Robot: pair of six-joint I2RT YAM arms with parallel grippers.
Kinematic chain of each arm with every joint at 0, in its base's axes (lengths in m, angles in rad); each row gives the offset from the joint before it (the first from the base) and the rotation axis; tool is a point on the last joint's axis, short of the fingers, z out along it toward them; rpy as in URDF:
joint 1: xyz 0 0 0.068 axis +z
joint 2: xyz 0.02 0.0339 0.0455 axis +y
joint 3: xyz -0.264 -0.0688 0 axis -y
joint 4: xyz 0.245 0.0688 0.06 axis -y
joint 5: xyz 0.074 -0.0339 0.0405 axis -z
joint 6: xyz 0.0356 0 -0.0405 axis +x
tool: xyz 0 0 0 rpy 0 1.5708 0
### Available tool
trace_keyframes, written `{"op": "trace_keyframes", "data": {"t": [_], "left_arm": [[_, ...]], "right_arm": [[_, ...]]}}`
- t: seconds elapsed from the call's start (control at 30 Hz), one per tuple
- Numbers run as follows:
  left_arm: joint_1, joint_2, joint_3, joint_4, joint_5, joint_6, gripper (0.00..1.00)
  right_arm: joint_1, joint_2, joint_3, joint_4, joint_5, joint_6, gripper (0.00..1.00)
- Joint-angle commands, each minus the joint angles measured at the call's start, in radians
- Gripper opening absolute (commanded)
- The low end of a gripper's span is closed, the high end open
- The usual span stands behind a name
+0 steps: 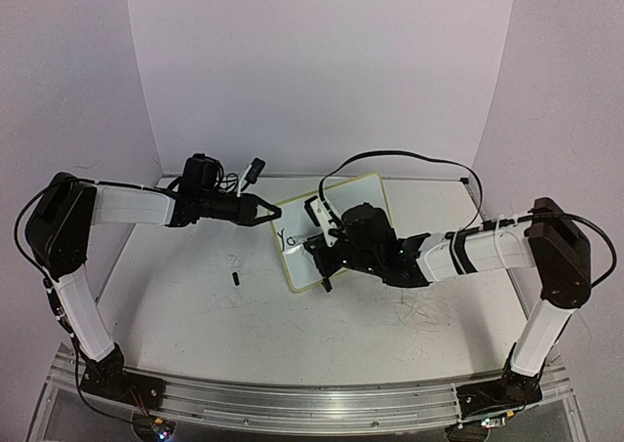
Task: Write a sentence on the whiteboard
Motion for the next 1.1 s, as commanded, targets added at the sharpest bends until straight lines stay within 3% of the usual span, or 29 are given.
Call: {"op": "trace_keyframes", "data": {"t": [0.0, 0.3, 1.07], "left_arm": [[0.007, -0.026, -0.02, -0.041, -0.017, 0.011, 0.0], [0.007, -0.026, -0.024, -0.041, -0.024, 0.018, 0.0], [0.008, -0.025, -0.022, -0.041, -0.017, 0.018, 0.0]], "right_arm": [[-0.006, 0.023, 0.029, 0.022, -0.018, 0.002, 0.0], [-0.025, -0.092, -0.067, 0.09, -0.005, 0.011, 0.0], [-0.045, -0.046, -0.038, 0.08, -0.043, 0.009, 0.0]]}}
